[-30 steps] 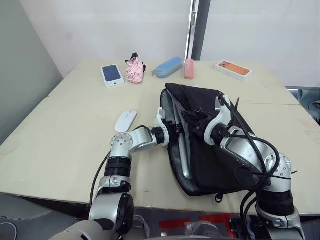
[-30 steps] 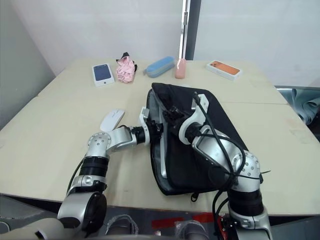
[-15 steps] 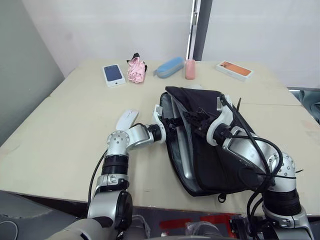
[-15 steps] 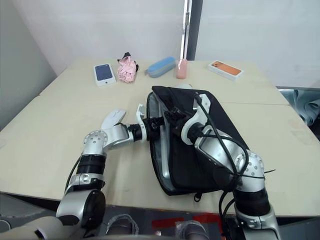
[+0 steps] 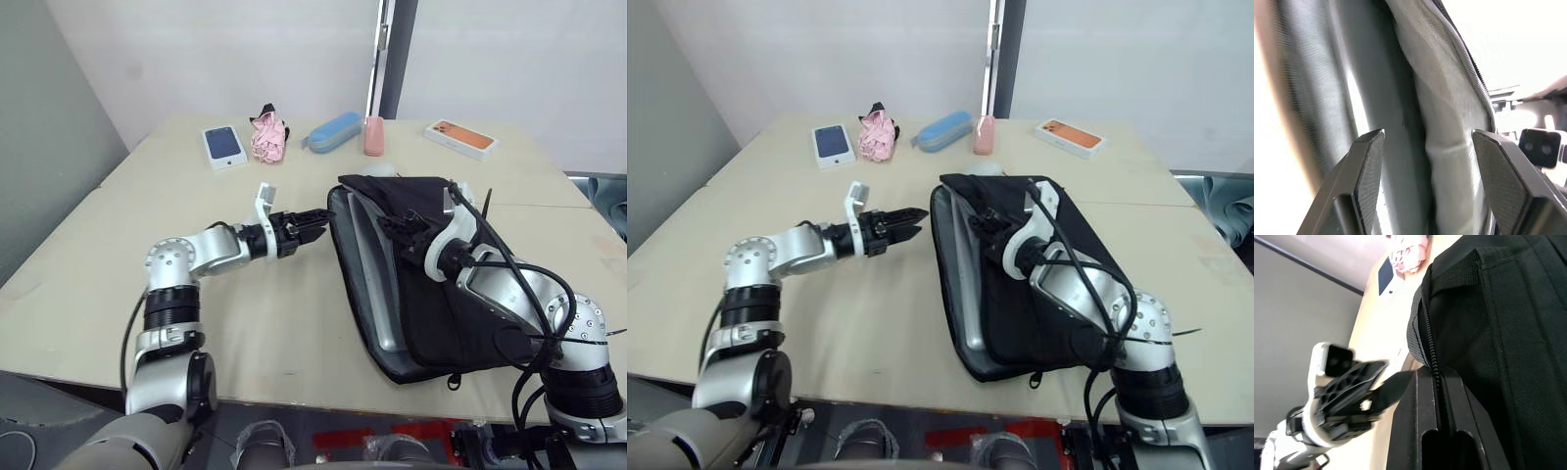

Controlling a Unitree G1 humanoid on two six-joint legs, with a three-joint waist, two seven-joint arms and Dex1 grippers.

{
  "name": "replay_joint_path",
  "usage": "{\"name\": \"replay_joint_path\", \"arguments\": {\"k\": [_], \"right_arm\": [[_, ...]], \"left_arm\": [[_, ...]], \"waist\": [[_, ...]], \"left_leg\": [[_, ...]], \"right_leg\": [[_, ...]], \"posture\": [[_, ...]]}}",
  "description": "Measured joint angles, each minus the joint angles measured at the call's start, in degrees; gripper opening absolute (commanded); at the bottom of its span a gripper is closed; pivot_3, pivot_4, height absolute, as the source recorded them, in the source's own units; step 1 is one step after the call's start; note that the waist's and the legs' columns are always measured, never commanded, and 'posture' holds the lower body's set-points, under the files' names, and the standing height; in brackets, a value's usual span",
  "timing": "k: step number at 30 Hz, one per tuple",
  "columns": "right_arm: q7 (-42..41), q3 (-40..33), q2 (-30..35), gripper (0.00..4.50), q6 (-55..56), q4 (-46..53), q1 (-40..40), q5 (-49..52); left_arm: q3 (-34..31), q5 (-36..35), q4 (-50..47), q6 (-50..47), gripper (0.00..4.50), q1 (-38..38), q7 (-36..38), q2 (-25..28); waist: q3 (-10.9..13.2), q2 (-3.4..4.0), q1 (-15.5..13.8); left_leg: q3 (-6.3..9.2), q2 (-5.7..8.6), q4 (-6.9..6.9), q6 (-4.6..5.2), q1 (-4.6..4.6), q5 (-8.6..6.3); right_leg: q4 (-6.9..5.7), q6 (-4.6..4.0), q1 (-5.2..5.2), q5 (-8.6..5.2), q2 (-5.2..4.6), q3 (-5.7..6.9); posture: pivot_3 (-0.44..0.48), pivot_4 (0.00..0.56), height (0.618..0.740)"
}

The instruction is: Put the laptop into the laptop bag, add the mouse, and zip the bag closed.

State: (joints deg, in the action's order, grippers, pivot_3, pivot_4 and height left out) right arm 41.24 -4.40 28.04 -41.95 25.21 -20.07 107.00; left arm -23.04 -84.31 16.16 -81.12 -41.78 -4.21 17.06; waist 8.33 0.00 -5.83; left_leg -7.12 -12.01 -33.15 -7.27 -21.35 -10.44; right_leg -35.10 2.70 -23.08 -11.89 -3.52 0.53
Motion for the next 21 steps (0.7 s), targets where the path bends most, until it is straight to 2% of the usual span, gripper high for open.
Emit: {"name": "replay_joint_path", "arguments": {"k": [4,9,13,17,21], "right_arm": [[-2.60,-0.34,2.39,0.00,-0.33,-1.33,1.31,-0.54],[-5.94,-0.32,3.95,0.00,-1.10,-3.99,2.01,-1.84],[-10.92,1.51,5.84,0.00,-4.33,-4.48,2.12,-6.56],[-15.46,3.53,6.72,1.22,-6.85,-5.61,2.41,-13.61],[-20.77,3.36,8.87,2.65,-9.39,-7.49,2.33,-18.95]], "left_arm": [[0.61,-0.30,-5.45,-1.06,2.96,-0.32,5.44,7.76],[1.72,5.97,-8.62,3.09,2.96,-0.98,16.34,15.78],[6.24,14.45,-12.24,9.79,2.96,5.06,39.49,28.08],[9.19,22.95,-12.31,18.69,2.99,11.52,56.63,36.00],[9.64,31.39,-11.27,30.84,2.99,19.40,74.22,43.36]], "waist": [[-0.01,0.01,0.17],[-0.02,0.02,0.16],[-0.04,0.05,0.54],[-0.05,0.04,0.35],[-0.07,0.01,0.23]], "left_leg": [[0.04,-0.03,0.03,-0.01,-0.05,-0.01],[0.04,-0.02,0.01,-0.01,-0.04,0.00],[-0.02,-0.05,0.18,-0.01,0.00,-0.01],[0.00,-0.07,0.17,-0.02,0.00,-0.01],[-0.02,-0.05,0.17,-0.02,0.17,-0.01]], "right_leg": [[0.06,-0.01,-0.01,0.00,0.00,0.07],[0.06,-0.01,0.00,-0.01,-0.04,0.07],[0.16,-0.02,-0.01,-0.02,-0.09,0.05],[0.16,-0.04,-0.02,-0.03,-0.14,0.10],[0.14,-0.05,0.03,-0.03,-0.21,0.07]], "posture": [[0.000,0.150,0.740],[0.000,0.150,0.740],[0.000,0.150,0.740],[0.000,0.150,0.740],[0.000,0.150,0.740]]}}
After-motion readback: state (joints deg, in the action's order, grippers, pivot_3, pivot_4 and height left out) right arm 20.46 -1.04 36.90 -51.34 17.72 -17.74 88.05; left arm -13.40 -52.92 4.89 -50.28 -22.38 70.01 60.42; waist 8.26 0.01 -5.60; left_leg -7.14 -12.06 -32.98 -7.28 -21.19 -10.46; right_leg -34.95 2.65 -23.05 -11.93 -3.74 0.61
